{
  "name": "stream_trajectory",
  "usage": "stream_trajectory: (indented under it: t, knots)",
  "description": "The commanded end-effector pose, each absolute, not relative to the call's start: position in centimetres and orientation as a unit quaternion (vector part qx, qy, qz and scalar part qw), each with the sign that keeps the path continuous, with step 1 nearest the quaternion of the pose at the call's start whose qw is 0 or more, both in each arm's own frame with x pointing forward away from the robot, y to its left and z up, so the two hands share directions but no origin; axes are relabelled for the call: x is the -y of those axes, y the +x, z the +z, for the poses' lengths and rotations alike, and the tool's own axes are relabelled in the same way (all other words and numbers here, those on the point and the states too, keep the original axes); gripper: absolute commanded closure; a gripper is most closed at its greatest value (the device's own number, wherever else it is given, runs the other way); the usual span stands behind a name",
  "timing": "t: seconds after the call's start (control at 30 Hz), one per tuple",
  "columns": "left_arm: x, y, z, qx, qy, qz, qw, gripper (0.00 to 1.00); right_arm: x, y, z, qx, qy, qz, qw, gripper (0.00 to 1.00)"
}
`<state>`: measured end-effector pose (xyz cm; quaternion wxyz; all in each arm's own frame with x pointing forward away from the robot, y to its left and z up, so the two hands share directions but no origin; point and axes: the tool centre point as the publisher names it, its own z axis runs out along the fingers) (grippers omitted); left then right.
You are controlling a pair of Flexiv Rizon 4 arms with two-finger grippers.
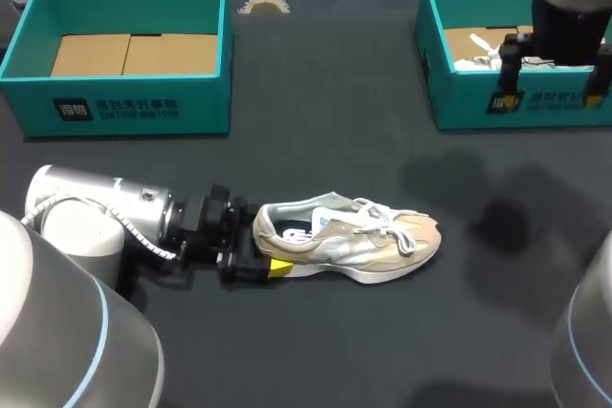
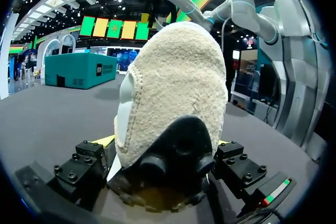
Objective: Take the shoe out of the shoebox, open the shoe tongue, remove and reinsert the insole, then place the shoe into the shoebox
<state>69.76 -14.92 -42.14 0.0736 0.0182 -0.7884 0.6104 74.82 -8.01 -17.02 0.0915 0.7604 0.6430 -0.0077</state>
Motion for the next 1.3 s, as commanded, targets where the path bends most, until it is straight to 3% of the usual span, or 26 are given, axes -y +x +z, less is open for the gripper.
stream_trajectory:
  t: [0.03,0.23,0.77,1.03,1.3]
  knots:
    - [14.7,69.5,-42.6,0.789,0.019,0.61,0.073,1.0,6.2,72.0,-17.2,-0.645,0.758,0.011,0.091,0.0]
    - [14.7,69.5,-42.6,0.789,0.019,0.61,0.073,1.0,2.7,69.2,-17.8,-0.665,0.745,0.017,0.05,0.0]
    - [14.7,69.5,-42.6,0.789,0.019,0.61,0.073,1.0,2.7,69.2,-17.8,-0.665,0.745,0.017,0.05,0.0]
    - [14.7,69.5,-42.6,0.789,0.019,0.61,0.073,1.0,-3.0,65.9,-18.8,-0.698,0.713,0.025,0.065,0.0]
    - [14.7,69.5,-42.6,0.789,0.019,0.61,0.073,1.0,-7.5,62.3,-18.8,-0.72,0.69,0.056,0.034,0.0]
